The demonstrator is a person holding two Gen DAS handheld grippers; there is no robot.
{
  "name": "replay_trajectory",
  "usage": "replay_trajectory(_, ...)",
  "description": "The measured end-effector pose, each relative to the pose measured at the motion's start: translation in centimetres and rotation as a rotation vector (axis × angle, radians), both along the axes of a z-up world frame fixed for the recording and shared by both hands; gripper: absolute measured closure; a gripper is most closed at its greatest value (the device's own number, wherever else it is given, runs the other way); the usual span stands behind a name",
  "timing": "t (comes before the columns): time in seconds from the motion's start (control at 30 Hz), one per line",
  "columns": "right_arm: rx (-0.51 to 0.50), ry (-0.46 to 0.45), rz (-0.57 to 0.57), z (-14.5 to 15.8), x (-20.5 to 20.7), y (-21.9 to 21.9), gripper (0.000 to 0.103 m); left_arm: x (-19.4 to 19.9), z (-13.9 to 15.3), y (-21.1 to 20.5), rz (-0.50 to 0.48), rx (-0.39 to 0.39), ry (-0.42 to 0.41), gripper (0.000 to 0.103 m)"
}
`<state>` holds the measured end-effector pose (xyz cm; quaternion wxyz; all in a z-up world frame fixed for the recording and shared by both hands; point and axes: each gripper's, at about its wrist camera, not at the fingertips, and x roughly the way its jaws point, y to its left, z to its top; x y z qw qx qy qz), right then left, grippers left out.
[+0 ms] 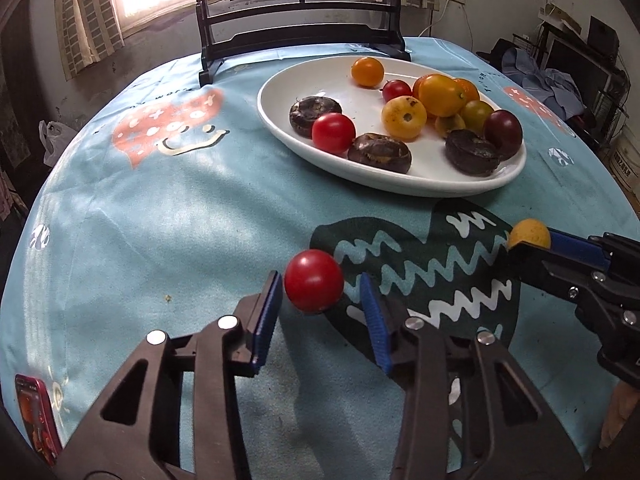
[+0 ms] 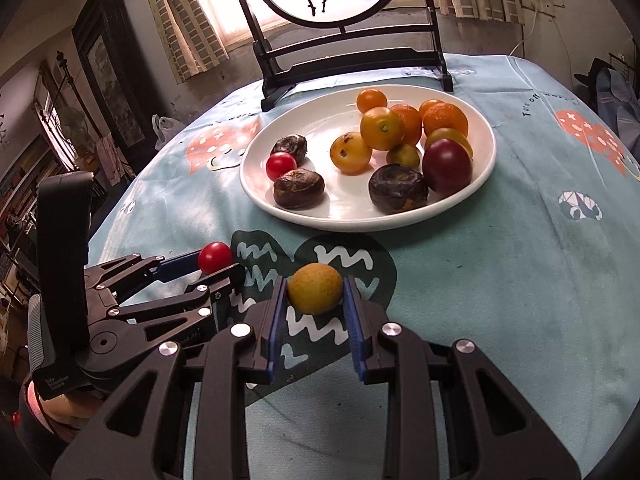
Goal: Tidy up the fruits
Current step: 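Grasp a small yellow fruit with the right tool while the left grasps a red tomato, then carry both fruits onto the white plate and open both tools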
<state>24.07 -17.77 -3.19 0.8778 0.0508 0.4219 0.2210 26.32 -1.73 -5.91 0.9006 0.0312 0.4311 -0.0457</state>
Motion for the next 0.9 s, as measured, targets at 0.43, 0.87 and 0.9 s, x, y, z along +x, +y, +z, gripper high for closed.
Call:
replay_trajectory(0.43, -0.006, 0.0, 0.011, -0.3, -0.1, 0.3, 0.075, -0.5, 0.4, 0.0, 0.01, 0.0, -0.016, 0.075)
replay_trajectory(0.87, 0.069, -0.129, 0.039, 2.3, -1.9, 0.0, 0.075, -3.1, 4.2, -0.4, -0.01, -0.12, -0.107, 0.075)
replay_trajectory(0.9, 0.075, -0.138, 0.034, 2.6, -1.8, 0.0, 0.075, -2.8, 4.5, -0.4, -0.01, -0.123, -0.112, 0.075)
